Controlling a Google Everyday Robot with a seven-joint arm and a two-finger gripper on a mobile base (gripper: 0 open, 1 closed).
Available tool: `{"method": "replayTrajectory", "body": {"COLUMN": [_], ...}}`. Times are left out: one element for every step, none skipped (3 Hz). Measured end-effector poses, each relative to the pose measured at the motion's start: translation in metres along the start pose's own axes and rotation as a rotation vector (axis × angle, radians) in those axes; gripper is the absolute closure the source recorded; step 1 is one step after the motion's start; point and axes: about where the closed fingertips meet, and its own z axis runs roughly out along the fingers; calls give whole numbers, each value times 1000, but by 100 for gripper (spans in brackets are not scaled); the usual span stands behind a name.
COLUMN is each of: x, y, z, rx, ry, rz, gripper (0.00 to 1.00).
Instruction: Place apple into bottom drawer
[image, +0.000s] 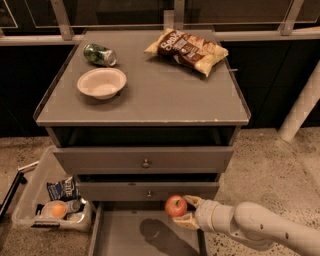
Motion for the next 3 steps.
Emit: {"method": "replayTrajectory", "body": {"x": [14, 22, 22], "y": [-18, -10, -10], "z": [9, 3, 3], "rx": [-30, -136, -136], "ry": [-8, -61, -61], "rz": [-78, -50, -50], "gripper": [100, 100, 100]}}
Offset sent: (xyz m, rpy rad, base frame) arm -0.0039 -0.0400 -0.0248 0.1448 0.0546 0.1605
